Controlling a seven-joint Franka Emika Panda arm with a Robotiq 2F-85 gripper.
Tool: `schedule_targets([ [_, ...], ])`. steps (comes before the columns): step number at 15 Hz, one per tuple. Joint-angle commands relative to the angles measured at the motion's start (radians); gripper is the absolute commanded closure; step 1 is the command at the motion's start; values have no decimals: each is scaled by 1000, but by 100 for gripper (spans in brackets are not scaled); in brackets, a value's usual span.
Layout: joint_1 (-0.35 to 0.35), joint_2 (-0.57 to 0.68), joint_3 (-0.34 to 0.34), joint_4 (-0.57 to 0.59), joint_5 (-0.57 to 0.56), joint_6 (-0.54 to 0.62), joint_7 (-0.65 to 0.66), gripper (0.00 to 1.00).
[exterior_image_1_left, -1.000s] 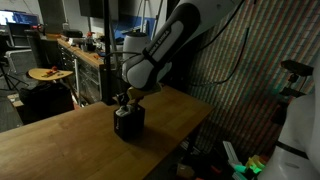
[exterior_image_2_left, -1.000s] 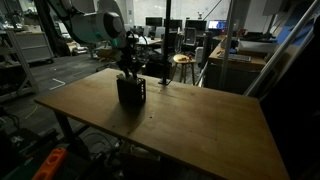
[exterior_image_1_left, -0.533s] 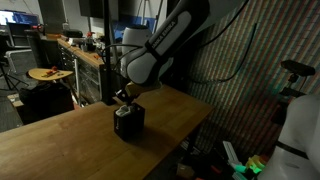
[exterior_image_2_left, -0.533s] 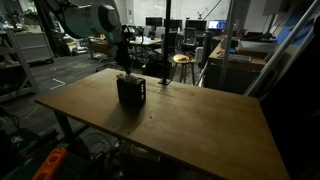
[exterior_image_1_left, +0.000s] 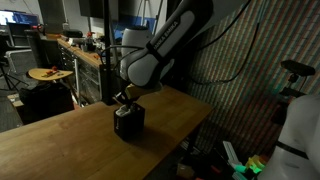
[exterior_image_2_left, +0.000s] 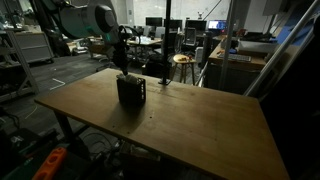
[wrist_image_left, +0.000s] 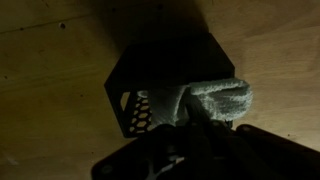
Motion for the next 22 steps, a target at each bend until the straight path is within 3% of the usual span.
schedule_targets([
  [1, -21, -38, 26, -26, -18, 10, 25, 97],
  [9, -18, -75, 35, -23, -34, -10, 62, 97],
  [19, -11, -83, 111, -12, -36, -24, 110, 96],
  [20, -12, -83, 115, -14, -35, -24, 111, 92],
  [21, -13, -82, 117, -15, -38, -25, 114, 71],
  [22, -14, -81, 119, -17, -40, -25, 115, 68],
])
